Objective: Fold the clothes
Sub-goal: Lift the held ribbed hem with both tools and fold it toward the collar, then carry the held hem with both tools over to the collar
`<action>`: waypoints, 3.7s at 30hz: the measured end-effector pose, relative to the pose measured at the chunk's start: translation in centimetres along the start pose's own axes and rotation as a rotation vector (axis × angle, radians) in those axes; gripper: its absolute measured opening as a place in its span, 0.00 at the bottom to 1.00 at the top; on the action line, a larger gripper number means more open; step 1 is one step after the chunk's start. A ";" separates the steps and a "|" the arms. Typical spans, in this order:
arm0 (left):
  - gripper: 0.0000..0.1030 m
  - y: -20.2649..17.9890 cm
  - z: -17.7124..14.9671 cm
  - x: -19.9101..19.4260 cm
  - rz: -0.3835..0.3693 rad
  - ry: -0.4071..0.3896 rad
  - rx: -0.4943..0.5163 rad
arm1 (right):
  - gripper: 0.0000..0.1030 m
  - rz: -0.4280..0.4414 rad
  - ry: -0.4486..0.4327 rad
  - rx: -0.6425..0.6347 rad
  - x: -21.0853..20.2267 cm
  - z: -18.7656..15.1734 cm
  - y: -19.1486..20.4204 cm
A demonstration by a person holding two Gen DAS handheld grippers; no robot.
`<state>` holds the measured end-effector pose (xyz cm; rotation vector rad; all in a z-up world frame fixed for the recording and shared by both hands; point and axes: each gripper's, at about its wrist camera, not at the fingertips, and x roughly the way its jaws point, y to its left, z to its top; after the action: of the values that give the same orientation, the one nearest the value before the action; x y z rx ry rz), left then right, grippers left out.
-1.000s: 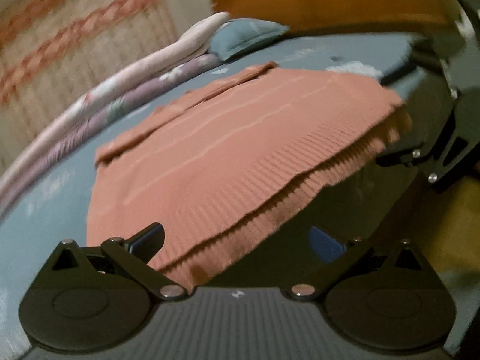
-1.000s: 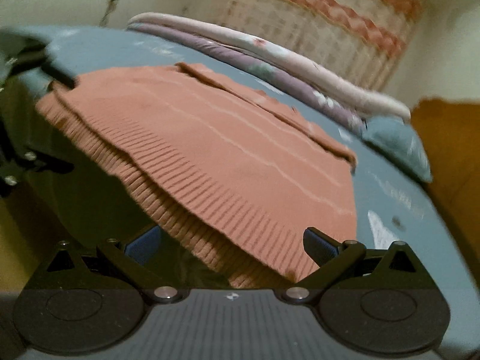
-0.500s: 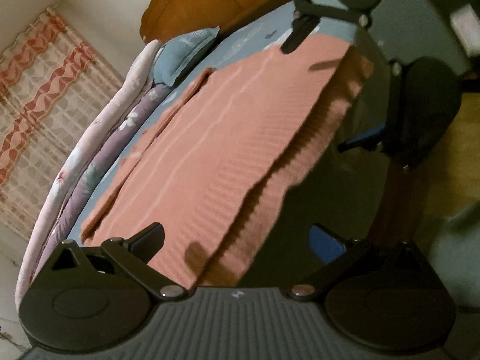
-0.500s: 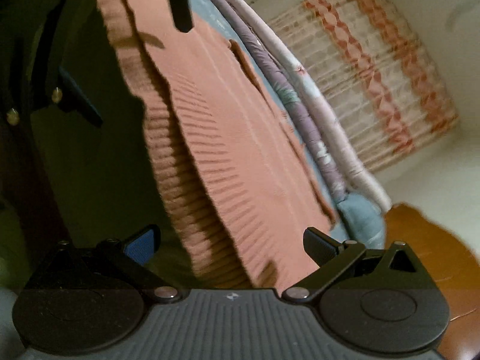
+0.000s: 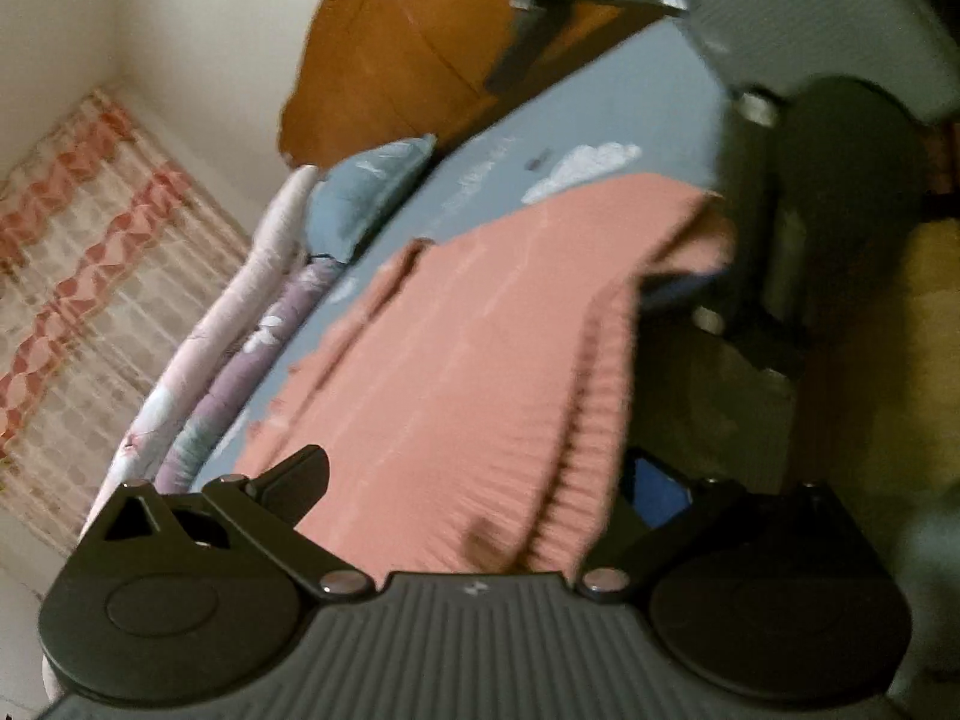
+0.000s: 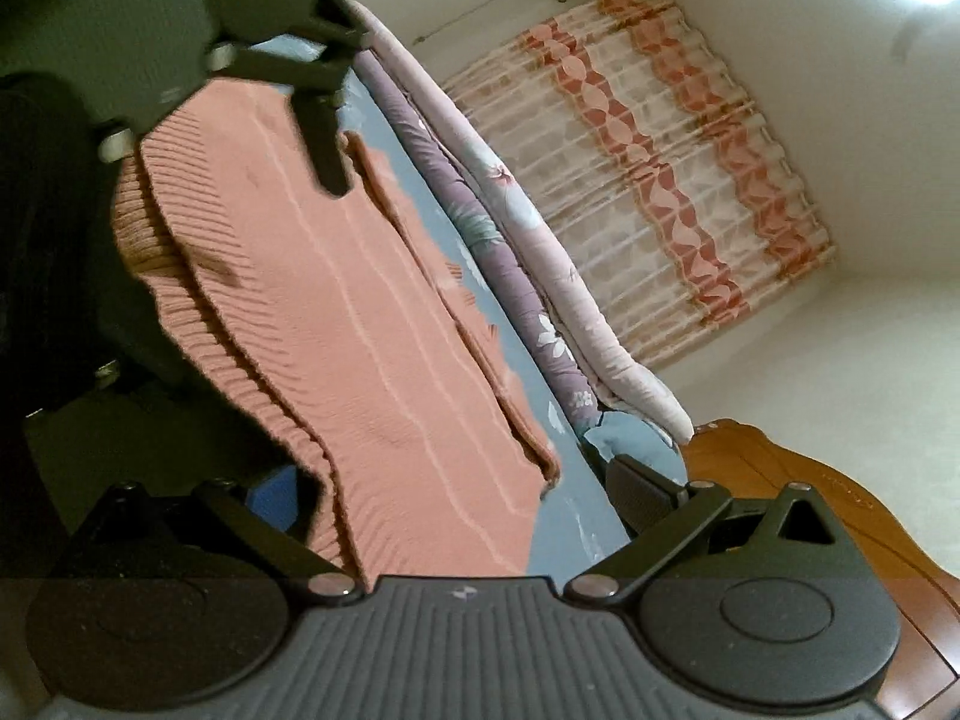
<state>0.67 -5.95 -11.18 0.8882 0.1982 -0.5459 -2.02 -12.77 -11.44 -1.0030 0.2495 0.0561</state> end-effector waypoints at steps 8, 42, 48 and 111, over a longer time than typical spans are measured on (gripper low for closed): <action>0.99 1.9 0.9 -0.5 0.011 -0.017 -0.051 | 1.00 0.063 -0.006 0.010 2.3 0.5 1.7; 1.00 1.1 -4.8 1.3 0.279 0.243 0.431 | 1.00 -0.003 0.032 0.040 4.3 0.1 0.0; 0.99 -0.5 -2.9 3.6 0.289 0.181 0.467 | 1.00 0.011 0.009 0.035 4.5 1.3 1.3; 0.07 17.4 0.6 9.2 0.067 0.262 0.326 | 0.11 0.227 0.156 -0.136 17.2 6.1 -11.3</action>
<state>17.57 -1.05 -2.45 1.2802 0.3218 -0.4030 17.60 -14.93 -2.97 -1.1121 0.5069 0.2042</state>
